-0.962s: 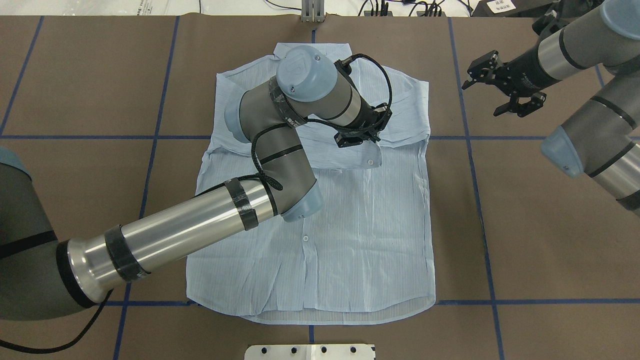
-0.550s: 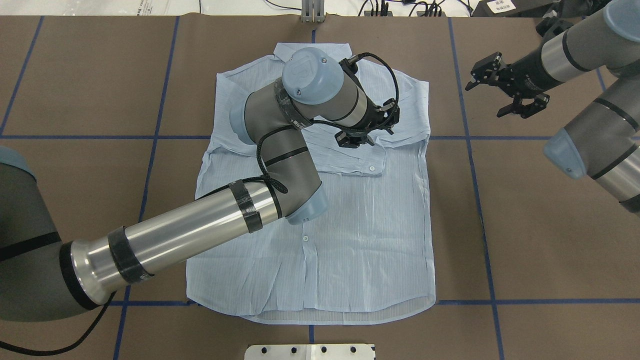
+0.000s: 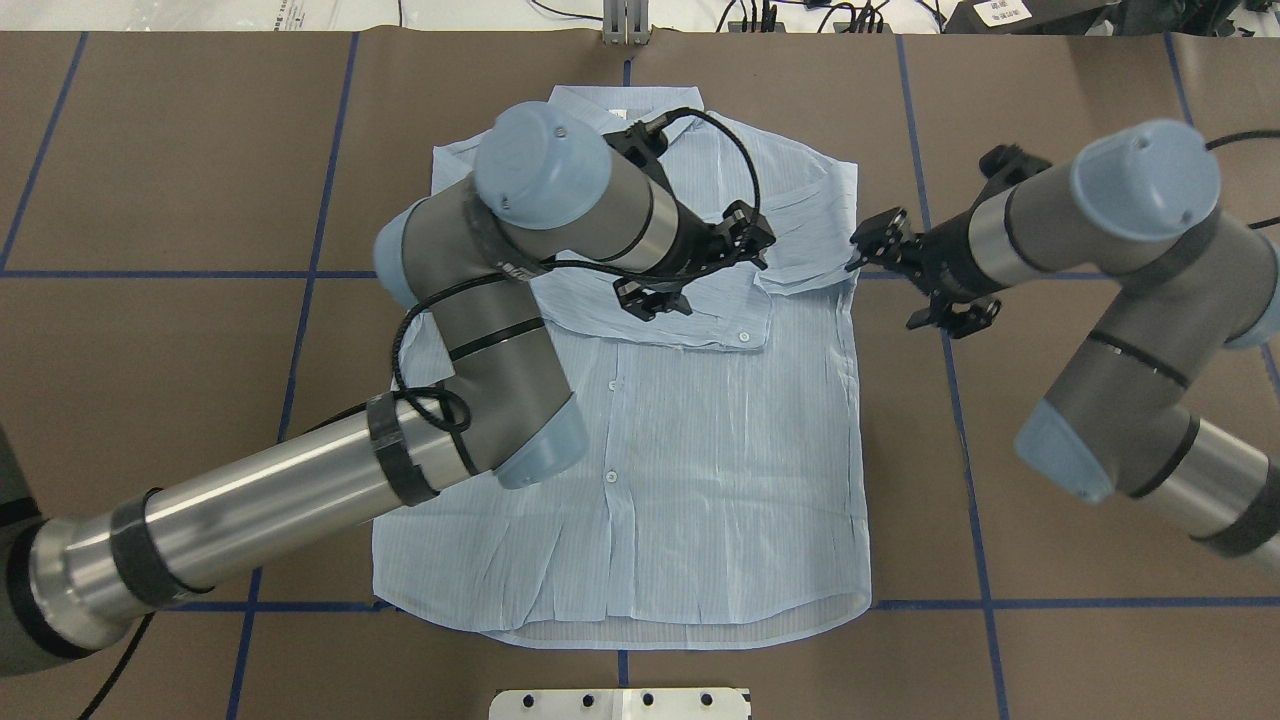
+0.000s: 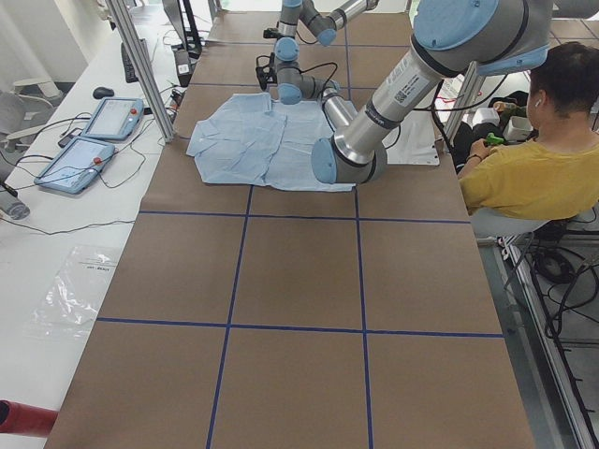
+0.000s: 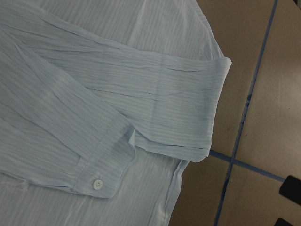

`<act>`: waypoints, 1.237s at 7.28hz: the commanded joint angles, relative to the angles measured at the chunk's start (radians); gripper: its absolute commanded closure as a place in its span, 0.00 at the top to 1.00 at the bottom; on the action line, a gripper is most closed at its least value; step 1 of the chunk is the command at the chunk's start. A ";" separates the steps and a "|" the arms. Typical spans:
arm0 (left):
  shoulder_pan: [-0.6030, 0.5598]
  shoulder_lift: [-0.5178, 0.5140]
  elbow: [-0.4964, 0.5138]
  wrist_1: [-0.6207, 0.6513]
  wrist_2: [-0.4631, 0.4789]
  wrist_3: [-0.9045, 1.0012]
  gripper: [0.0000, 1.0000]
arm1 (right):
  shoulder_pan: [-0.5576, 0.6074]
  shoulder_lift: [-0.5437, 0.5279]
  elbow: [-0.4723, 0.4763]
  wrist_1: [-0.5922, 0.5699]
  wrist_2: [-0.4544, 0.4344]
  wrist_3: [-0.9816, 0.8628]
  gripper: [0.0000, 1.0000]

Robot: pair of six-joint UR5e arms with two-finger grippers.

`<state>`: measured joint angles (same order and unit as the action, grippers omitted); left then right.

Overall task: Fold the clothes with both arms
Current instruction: 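Release the sleeve with the left gripper while the right gripper moves to the hem corner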

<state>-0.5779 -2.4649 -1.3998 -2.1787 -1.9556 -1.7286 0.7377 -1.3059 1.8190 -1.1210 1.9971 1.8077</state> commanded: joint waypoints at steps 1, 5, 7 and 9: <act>-0.032 0.133 -0.143 0.013 0.003 0.103 0.92 | -0.294 -0.032 0.243 -0.324 -0.259 0.140 0.95; -0.125 0.192 -0.140 0.013 -0.002 0.236 0.92 | -0.596 -0.141 0.280 -0.356 -0.483 0.384 0.90; -0.123 0.193 -0.140 0.010 0.000 0.235 0.92 | -0.621 -0.157 0.276 -0.358 -0.494 0.387 0.87; -0.123 0.193 -0.139 0.010 0.000 0.235 0.92 | -0.624 -0.162 0.275 -0.359 -0.494 0.387 0.79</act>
<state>-0.7009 -2.2722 -1.5392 -2.1694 -1.9559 -1.4942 0.1165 -1.4643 2.0946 -1.4791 1.5048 2.1939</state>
